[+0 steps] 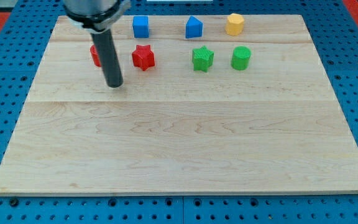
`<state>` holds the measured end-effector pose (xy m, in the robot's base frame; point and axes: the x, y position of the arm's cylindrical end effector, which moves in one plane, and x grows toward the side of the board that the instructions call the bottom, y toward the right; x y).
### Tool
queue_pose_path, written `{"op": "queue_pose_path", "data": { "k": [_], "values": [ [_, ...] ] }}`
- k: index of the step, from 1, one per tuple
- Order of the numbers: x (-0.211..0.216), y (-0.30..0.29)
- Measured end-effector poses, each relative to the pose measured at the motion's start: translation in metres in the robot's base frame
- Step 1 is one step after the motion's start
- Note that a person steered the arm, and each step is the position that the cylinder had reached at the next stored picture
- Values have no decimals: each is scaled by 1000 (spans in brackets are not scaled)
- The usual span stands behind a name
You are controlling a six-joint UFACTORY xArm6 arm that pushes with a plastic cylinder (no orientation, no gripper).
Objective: Move the yellow hexagon diagonally to the blue blocks
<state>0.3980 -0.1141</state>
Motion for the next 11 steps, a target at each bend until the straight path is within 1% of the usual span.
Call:
{"op": "queue_pose_path", "data": {
  "k": [1,2,3,4,5,6,7,9,11],
  "values": [
    [0,25],
    [-5,32],
    [-25,58],
    [-59,77],
    [-86,82],
    [-109,123],
    [-125,179],
    [-125,243],
    [-125,253]
  ]
}}
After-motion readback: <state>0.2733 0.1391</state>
